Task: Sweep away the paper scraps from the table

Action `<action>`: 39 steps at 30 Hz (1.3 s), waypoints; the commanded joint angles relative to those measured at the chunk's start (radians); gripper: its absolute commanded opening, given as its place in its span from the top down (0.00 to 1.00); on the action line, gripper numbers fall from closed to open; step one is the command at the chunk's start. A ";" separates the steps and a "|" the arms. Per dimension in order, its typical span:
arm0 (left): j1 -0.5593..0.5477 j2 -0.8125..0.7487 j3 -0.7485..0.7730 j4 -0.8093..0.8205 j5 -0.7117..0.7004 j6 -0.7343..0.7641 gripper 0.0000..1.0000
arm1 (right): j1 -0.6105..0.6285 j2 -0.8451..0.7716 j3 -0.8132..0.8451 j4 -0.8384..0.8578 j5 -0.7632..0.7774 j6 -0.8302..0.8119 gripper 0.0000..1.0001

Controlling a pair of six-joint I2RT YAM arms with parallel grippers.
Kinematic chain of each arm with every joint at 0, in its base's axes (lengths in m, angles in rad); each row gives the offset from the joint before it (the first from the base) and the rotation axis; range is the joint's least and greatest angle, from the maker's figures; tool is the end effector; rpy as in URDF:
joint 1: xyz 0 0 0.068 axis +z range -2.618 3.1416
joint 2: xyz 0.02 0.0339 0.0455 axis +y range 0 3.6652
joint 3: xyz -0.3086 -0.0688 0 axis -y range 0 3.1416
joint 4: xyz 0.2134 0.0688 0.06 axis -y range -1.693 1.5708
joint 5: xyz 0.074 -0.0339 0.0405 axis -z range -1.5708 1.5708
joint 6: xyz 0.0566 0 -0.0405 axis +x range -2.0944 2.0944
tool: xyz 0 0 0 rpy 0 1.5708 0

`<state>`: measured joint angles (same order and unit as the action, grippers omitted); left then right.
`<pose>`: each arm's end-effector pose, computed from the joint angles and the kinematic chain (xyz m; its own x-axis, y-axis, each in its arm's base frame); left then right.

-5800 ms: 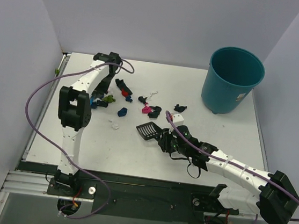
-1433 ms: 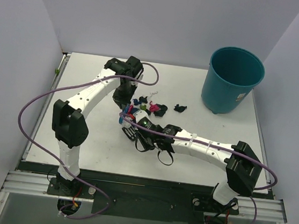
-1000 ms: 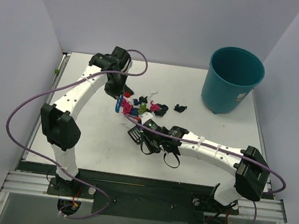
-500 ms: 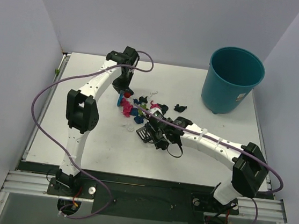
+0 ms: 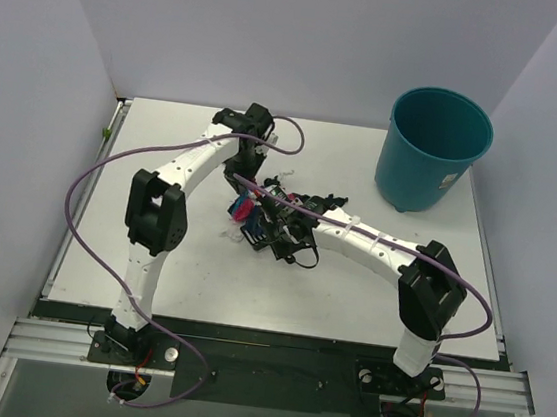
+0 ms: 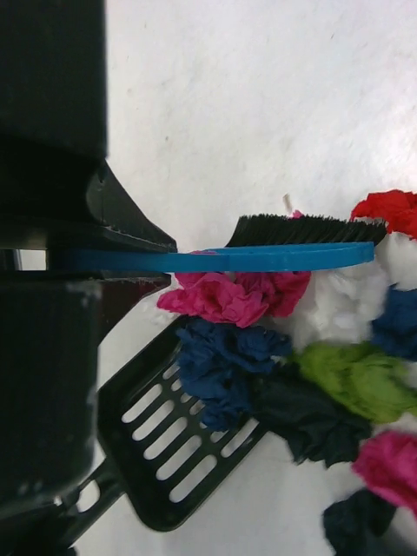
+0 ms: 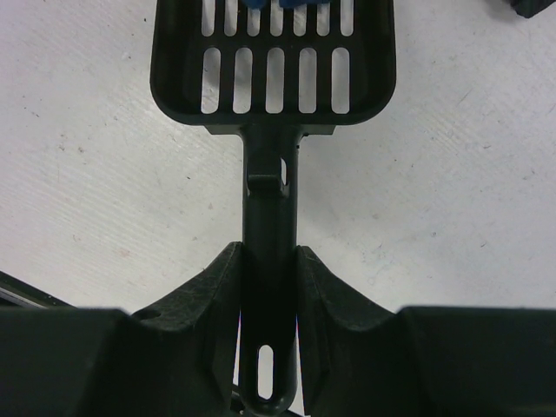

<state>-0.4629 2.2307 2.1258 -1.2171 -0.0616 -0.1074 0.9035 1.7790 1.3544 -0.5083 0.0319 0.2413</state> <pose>0.4130 -0.2022 0.2682 -0.9085 0.3338 -0.2512 0.3367 0.9410 0.0329 0.2370 0.2979 0.2773 -0.6676 -0.4614 -0.5844 -0.6321 0.7659 0.1174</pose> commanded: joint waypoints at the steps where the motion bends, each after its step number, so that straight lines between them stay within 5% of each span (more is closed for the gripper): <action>1: -0.037 -0.089 -0.119 -0.012 0.154 -0.012 1.00 | -0.005 -0.001 0.019 -0.019 0.003 -0.008 1.00; 7: -0.062 -0.226 -0.236 0.045 0.226 -0.023 1.00 | -0.002 -0.049 -0.057 0.057 0.026 -0.011 1.00; 17: -0.072 -0.357 -0.239 0.031 0.163 -0.084 1.00 | 0.103 -0.205 -0.276 0.259 0.194 -0.008 1.00; 29: -0.068 -0.582 -0.366 0.054 0.040 -0.127 1.00 | 0.080 -0.401 -0.466 0.461 0.223 0.036 1.00; 39: 0.116 -0.881 -0.598 0.251 0.117 -0.163 1.00 | 0.032 -0.501 -0.474 0.452 0.212 0.064 1.00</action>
<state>-0.4053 1.4879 1.5764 -1.1053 0.0132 -0.2478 0.9611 1.3327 0.8822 -0.0731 0.2199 0.2832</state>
